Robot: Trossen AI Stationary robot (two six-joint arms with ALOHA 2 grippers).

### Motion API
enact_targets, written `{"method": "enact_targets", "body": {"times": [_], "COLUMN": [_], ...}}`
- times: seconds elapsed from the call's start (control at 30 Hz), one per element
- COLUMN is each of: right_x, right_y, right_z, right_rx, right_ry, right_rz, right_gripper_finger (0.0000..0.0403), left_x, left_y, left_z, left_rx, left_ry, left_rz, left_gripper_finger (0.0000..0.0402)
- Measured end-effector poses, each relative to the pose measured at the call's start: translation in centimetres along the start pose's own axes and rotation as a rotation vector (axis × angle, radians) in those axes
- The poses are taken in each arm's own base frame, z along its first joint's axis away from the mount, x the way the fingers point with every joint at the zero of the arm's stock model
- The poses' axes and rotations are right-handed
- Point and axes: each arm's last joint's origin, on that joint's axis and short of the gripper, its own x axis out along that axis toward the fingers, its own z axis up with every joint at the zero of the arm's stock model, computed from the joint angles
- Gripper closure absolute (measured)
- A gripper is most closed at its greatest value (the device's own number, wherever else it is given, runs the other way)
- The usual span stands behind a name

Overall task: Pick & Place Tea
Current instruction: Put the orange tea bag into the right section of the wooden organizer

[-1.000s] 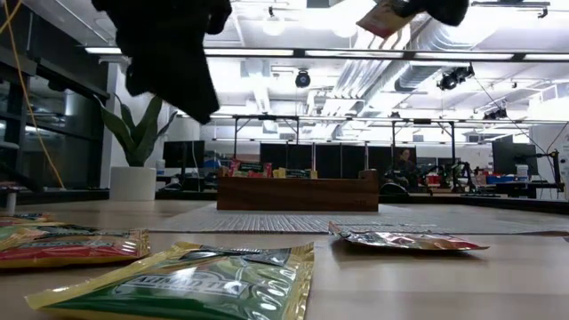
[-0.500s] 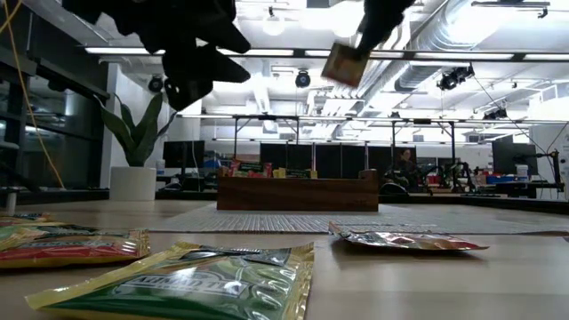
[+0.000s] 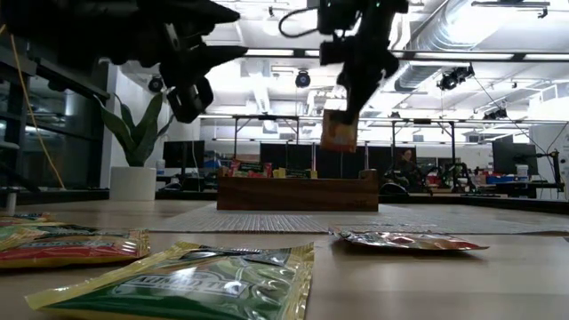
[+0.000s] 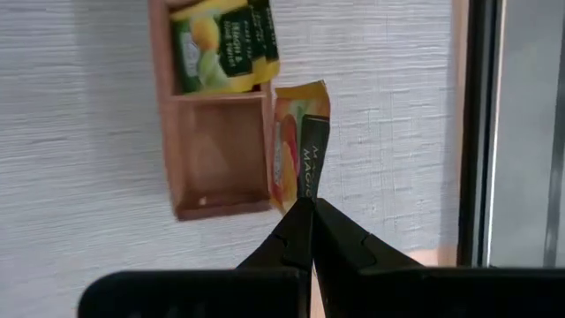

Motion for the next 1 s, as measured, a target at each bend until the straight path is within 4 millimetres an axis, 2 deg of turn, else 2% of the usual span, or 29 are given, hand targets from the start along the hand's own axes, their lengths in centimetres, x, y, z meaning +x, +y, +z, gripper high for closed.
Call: {"method": "enact_targets", "body": {"times": [0.23,0.57,0.73,1.0], "right_x": [2.7,6.4,7.0,5.9], "right_y": [0.0,1.3,1.4,1.2], "right_z": [-0.5,-2.9,-3.1,-1.8], "right_rx": [0.004,-0.014,-0.033,-0.111], "right_ry": [-0.005,0.064,0.054,0.002], "right_rz": [-0.008,0.024,0.020,-0.025], "right_gripper_finger": [0.0403,0.0403,0.0403,0.0403], "left_x": [-0.9,-0.9,-0.9,-0.9], "left_y": [0.0,-0.2,-0.2,-0.2], "left_z": [-0.1,0.2,0.1,0.2], "left_rx": [-0.019,-0.028,-0.042,-0.061], "left_ry": [-0.093,-0.118,-0.118,-0.122], "left_rz": [-0.076,-0.100,-0.099,-0.094], "left_gripper_finger": [0.0270,0.0270,0.0270,0.0270]}}
